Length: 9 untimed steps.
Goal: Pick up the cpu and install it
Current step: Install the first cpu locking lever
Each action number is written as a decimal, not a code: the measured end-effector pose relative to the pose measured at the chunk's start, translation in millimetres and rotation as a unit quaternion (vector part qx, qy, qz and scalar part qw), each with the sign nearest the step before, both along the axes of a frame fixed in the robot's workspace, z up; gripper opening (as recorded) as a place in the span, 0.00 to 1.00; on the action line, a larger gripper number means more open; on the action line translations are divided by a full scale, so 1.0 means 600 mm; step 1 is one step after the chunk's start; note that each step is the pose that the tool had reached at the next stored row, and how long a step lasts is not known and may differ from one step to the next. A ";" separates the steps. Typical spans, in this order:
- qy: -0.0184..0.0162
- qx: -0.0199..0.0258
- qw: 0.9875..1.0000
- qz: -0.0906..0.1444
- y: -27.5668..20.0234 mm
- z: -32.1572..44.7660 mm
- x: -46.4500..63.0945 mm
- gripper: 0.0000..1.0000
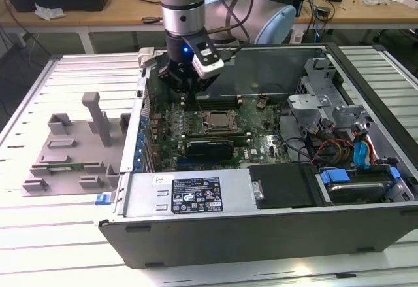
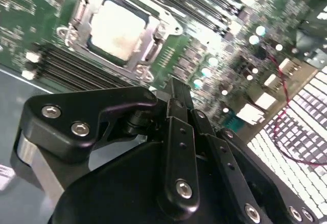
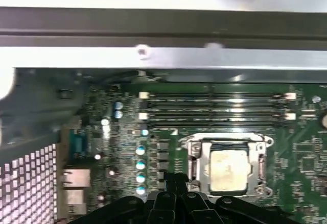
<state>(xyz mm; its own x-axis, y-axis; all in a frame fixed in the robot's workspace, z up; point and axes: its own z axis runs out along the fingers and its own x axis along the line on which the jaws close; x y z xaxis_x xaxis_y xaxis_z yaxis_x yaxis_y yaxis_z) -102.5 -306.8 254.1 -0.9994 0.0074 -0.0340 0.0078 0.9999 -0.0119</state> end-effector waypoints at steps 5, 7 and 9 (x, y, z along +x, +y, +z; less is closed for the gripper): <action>0.000 0.047 0.999 0.000 0.0001 0.000 -0.011 0.11; 0.000 0.067 0.998 0.000 0.0000 0.000 -0.013 0.11; 0.000 0.081 0.997 0.000 0.0000 0.000 -0.013 0.11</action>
<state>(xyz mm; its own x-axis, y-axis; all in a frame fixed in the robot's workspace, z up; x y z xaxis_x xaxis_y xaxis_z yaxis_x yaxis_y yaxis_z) -110.5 -306.8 254.1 -0.9994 0.0127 -0.0324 0.0077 0.9887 0.1498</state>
